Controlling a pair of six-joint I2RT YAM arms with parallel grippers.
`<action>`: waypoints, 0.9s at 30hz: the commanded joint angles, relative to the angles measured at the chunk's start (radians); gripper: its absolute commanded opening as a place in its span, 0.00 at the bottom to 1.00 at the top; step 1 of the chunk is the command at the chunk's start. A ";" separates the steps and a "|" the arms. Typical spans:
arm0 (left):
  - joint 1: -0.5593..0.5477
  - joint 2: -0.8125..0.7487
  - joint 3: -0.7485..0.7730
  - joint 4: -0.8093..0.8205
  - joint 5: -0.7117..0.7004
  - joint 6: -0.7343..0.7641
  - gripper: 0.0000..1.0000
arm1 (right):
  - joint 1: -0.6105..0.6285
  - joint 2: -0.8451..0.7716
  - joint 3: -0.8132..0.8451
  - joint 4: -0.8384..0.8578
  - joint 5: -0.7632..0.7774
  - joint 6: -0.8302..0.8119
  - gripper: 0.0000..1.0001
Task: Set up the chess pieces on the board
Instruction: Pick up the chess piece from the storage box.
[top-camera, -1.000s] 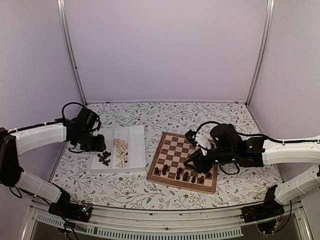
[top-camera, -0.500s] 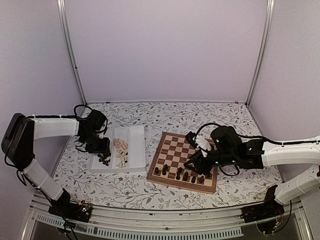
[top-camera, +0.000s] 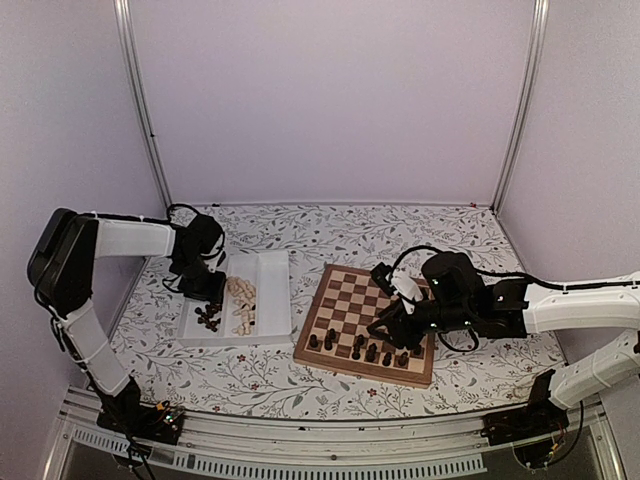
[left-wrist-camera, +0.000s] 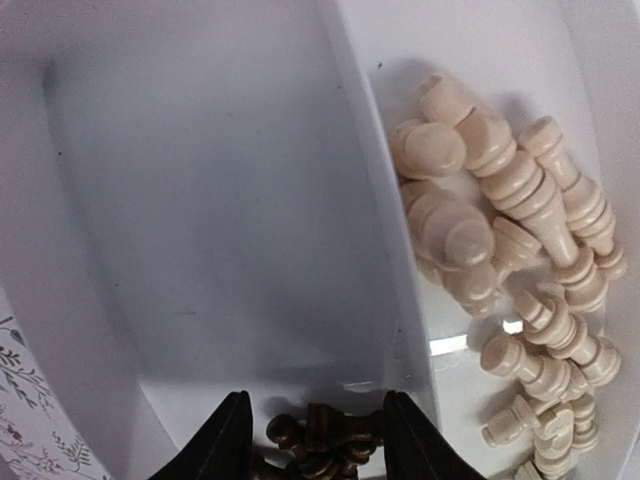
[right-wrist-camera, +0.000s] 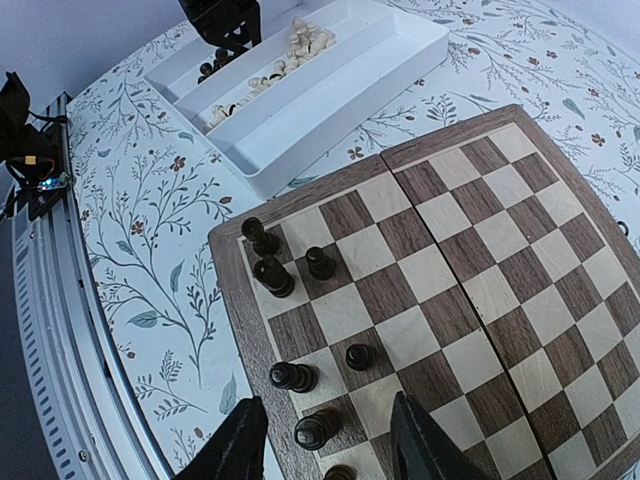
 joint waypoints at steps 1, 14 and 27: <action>0.016 0.016 -0.006 -0.038 0.043 0.004 0.47 | -0.003 -0.008 -0.010 0.010 0.010 -0.004 0.45; 0.023 -0.034 -0.071 -0.062 0.056 -0.024 0.43 | -0.003 0.014 -0.003 0.015 -0.008 -0.007 0.45; 0.028 -0.016 -0.066 -0.042 0.093 -0.025 0.23 | -0.003 0.027 0.008 0.022 -0.024 0.004 0.45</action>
